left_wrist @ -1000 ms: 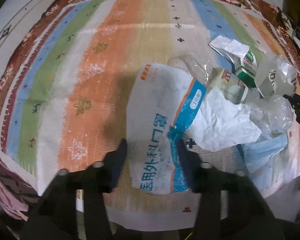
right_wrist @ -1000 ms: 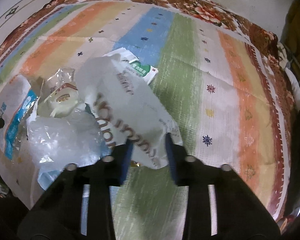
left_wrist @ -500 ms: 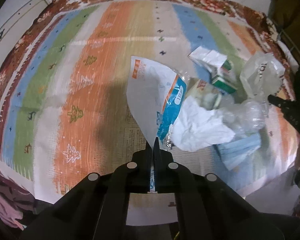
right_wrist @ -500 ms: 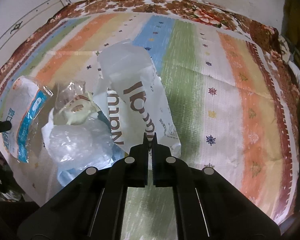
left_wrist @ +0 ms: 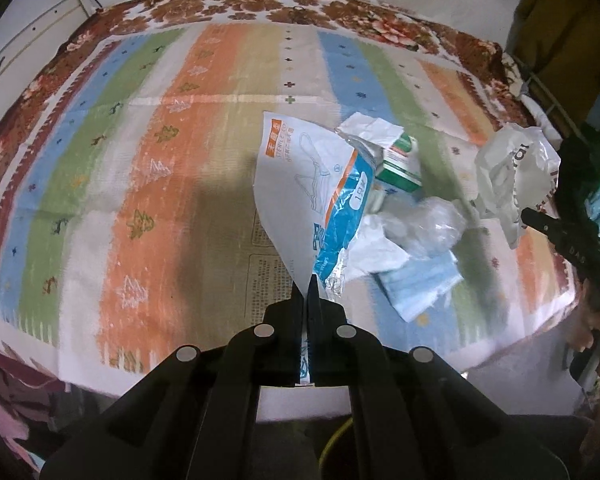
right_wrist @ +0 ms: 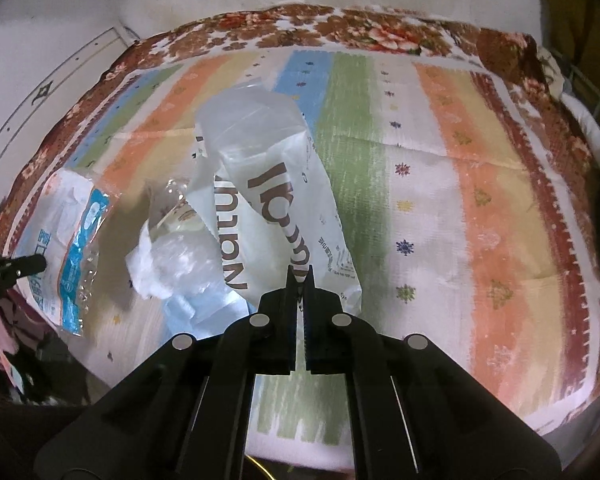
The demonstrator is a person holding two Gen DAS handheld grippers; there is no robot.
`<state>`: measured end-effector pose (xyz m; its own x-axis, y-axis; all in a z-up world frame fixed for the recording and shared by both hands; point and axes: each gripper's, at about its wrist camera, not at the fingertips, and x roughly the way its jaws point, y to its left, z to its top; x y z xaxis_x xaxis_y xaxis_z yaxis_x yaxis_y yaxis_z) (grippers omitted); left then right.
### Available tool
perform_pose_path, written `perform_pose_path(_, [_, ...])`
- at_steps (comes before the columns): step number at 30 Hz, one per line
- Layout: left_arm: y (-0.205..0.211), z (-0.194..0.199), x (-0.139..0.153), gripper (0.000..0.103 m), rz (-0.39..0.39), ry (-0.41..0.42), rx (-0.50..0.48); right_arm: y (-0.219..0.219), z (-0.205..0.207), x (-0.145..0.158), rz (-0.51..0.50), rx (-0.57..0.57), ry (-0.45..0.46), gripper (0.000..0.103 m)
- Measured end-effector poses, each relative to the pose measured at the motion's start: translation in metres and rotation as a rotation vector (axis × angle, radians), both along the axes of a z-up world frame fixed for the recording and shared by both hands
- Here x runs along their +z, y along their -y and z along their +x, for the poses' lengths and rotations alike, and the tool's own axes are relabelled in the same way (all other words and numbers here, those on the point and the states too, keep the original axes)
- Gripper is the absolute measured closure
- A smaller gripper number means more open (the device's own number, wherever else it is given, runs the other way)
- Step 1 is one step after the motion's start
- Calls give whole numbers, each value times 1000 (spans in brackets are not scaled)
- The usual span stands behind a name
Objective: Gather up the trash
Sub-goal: 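Lift the white printed bag with the right tool while the left lifts the mask bag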
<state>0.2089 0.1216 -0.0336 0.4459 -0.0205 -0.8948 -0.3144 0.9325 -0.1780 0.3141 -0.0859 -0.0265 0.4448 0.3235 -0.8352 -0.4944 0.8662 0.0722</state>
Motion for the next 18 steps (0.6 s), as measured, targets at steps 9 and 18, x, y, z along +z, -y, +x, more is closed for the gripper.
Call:
perform_pose_path(9, [19, -26, 22, 102, -59, 66, -8, 42, -34, 16, 26, -10, -16, 101])
perform_pose_path(18, [57, -54, 39, 102, -46, 137, -76, 62, -86, 34, 84, -1, -22, 101])
